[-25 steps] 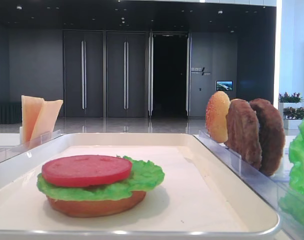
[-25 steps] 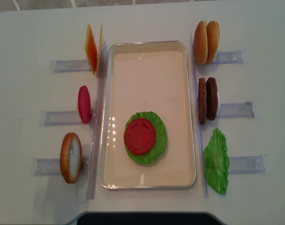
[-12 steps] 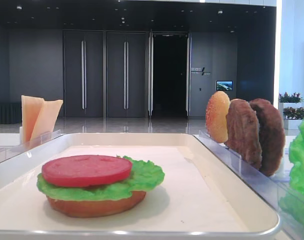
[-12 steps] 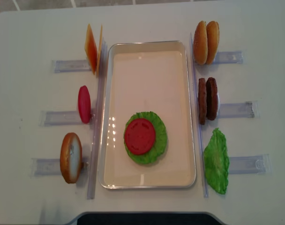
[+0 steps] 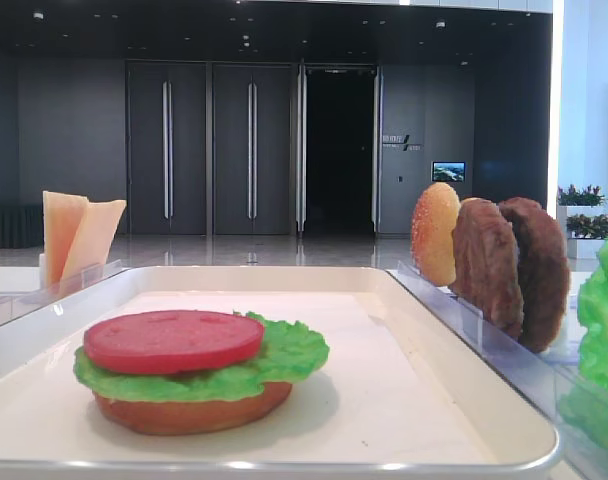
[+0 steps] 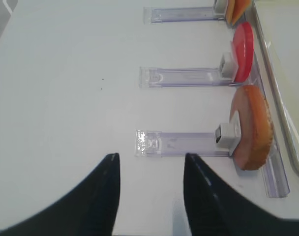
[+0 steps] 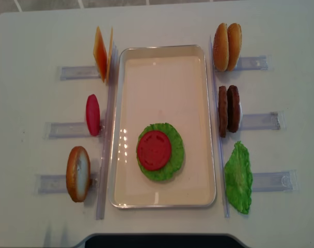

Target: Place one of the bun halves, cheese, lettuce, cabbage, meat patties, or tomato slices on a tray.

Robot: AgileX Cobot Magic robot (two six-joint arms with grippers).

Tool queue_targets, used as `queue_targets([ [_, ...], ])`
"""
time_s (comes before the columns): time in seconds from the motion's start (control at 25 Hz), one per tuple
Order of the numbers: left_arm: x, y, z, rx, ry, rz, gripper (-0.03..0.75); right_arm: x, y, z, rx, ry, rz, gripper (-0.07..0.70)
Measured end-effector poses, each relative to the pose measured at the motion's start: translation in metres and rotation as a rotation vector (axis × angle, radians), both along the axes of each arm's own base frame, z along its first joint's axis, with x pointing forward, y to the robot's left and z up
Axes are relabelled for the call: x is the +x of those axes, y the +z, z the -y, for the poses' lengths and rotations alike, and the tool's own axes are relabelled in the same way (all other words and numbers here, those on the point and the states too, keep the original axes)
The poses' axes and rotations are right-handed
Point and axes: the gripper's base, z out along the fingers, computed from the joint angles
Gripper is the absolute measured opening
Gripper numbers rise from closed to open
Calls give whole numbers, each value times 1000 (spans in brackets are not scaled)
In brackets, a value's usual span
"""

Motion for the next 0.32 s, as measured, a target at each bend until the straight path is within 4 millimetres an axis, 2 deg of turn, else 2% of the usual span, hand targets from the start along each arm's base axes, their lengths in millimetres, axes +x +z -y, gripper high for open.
queue_targets([
  [0.32,5,-5,1,-5,-9,21,327,0,0,0,0,0,0,365],
])
